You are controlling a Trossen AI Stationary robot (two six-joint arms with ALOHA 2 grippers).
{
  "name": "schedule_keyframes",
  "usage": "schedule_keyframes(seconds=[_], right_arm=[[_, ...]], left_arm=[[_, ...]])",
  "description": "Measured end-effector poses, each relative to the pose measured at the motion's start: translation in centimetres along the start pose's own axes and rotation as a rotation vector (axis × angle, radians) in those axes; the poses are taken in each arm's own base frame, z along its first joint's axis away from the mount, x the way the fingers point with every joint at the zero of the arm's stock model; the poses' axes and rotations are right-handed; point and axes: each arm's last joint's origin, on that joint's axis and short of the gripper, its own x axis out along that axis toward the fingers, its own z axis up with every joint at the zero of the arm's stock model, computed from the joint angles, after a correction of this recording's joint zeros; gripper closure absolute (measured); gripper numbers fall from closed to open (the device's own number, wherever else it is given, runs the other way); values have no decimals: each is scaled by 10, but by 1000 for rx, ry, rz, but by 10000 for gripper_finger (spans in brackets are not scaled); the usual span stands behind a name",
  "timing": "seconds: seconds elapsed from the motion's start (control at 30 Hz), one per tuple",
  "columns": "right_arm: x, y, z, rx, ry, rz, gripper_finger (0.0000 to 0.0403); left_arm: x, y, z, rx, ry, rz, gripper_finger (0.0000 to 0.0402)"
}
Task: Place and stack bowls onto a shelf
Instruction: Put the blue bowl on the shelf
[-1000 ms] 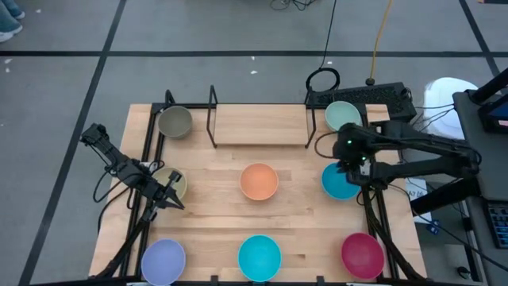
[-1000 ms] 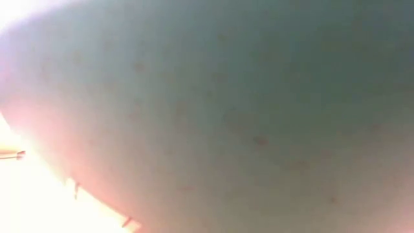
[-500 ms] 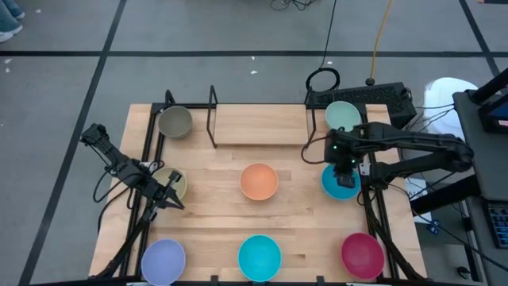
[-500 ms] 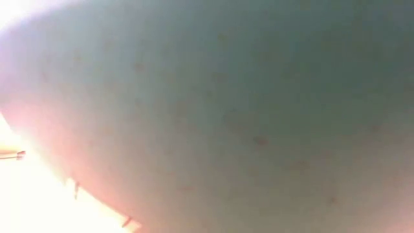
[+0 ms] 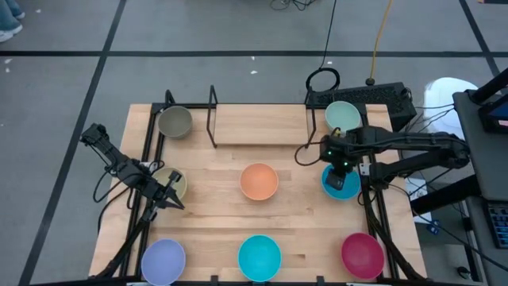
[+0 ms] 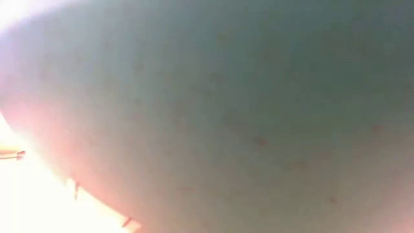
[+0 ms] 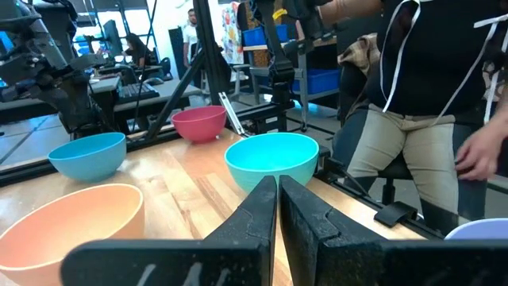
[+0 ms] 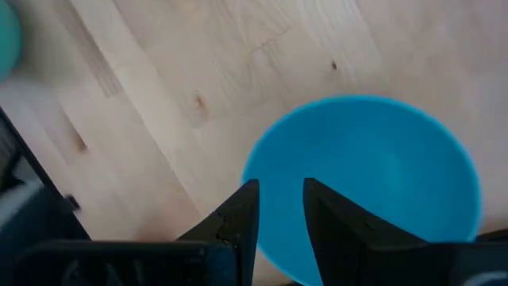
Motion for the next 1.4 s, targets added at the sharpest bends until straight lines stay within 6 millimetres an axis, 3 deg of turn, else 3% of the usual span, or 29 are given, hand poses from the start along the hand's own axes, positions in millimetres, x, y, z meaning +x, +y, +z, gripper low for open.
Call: schedule_keyframes(seconds=[0.5,1.03,1.4], right_arm=[[55,-6,-6,98,13,4,310],[63,4,-6,48,9,14,310],[80,3,3,-9,35,-95,310]], left_arm=[[0,0,0,0,0,0,378],[0,0,0,0,0,0,378],[0,0,0,0,1,0,378]])
